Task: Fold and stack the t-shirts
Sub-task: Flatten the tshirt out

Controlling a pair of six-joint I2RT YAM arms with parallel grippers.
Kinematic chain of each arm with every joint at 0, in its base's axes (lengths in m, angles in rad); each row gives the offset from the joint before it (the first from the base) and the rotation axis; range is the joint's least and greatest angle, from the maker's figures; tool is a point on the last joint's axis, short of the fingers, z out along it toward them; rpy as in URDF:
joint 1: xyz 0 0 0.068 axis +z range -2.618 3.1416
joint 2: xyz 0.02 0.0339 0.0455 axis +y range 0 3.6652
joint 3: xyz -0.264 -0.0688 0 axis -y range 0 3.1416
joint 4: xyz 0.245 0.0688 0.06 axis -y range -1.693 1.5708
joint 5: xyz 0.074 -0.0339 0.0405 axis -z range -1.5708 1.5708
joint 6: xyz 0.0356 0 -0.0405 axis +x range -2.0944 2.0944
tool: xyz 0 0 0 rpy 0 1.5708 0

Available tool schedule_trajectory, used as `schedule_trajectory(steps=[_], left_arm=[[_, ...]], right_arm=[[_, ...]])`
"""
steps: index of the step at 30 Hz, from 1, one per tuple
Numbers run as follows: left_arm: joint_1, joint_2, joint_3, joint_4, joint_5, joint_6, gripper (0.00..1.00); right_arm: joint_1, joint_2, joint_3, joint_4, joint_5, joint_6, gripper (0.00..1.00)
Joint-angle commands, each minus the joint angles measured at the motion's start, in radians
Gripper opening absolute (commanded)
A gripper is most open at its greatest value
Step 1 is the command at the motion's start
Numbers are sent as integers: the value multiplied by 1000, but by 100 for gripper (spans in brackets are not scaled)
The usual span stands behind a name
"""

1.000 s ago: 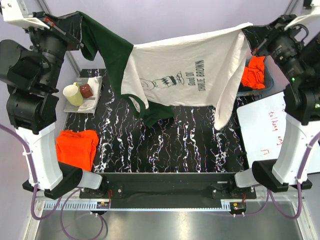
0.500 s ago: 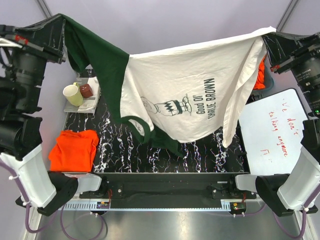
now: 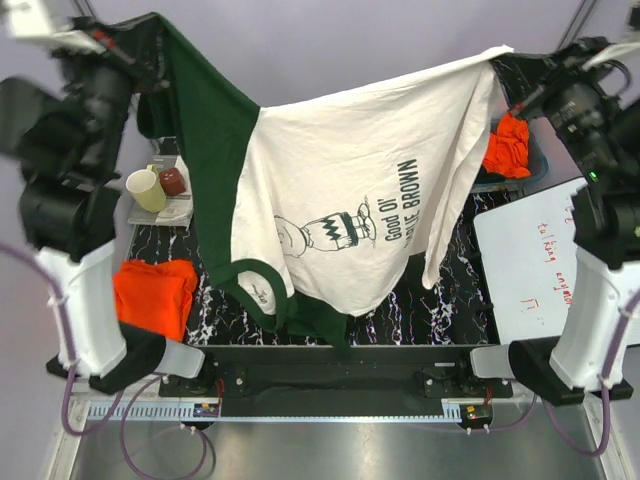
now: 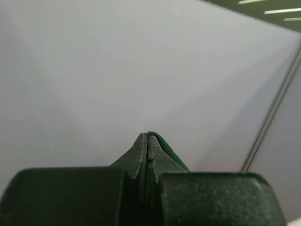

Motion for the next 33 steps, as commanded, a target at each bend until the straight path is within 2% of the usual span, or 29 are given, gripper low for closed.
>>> schedule_trajectory(steps=[1,12,18,25,28,33], left_arm=[[18,177,2,-83,-33,12,0],[90,336,-183,-134,19,-38,0],[93,487,-199,-140,57,-32,0],[95,675,-159,-144,82,-49,0],[95,735,-146,-150,112,-54,0],[95,791,-211,-152,126,-68,0]], right_arm=[[3,102,-82,51,25,-1,0],[3,256,-336,119,-50,-52,0],[5,366,-465,157,-62,-86,0],[5,645,-427,148,-113,-103,0],[5,726,-364,134,-153,-94,0],[6,816,-337,85,-189,-87,0]])
